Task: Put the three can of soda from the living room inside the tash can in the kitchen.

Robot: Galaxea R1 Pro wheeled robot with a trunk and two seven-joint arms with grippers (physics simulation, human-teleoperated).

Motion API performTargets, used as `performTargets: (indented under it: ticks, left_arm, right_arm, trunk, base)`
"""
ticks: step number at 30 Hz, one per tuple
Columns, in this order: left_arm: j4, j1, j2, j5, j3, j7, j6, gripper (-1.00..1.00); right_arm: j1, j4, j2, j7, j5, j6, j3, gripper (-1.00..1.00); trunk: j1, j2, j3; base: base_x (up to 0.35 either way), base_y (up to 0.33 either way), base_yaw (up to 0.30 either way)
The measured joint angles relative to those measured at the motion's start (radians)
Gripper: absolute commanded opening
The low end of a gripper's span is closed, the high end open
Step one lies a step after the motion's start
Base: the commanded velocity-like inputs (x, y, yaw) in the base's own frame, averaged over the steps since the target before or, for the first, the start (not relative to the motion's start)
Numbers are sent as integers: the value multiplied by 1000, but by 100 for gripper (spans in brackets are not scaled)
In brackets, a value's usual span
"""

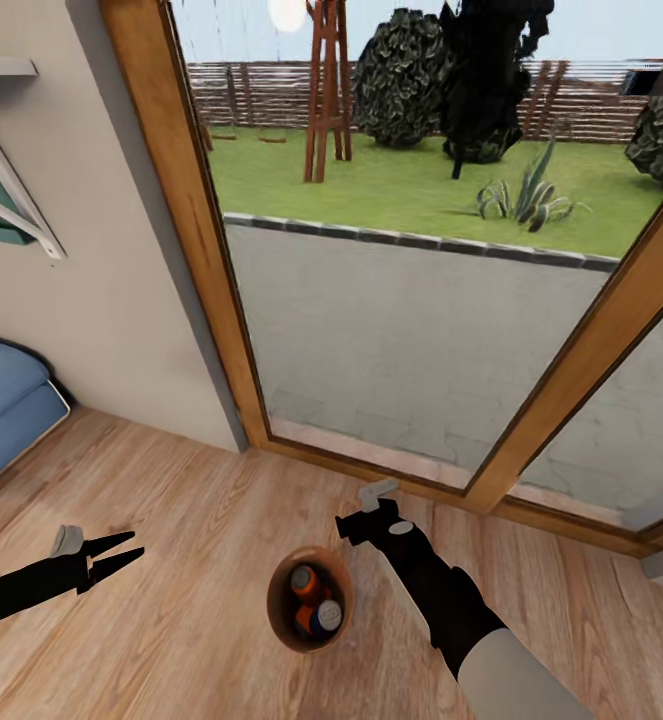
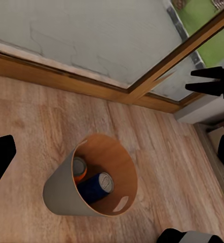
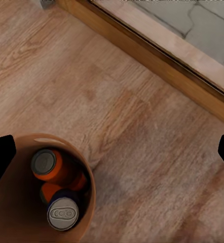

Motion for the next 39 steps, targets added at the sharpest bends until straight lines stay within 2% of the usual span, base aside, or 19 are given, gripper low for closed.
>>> performTargets:
  ticks: [14,39]
  left_arm:
    - [0,0,0,1,-1,0,0,100]
    - [0,0,-1,1,-1,0,0,100]
  right_arm:
    - [0,4,0,0,-1,0,0,100]
    - [0,7,0,0,-1,-2,0,100]
  trunk:
    - [-54,98,47]
    - [-150,273,164]
  base:
    - [0,0,0]
    - [0,0,0]
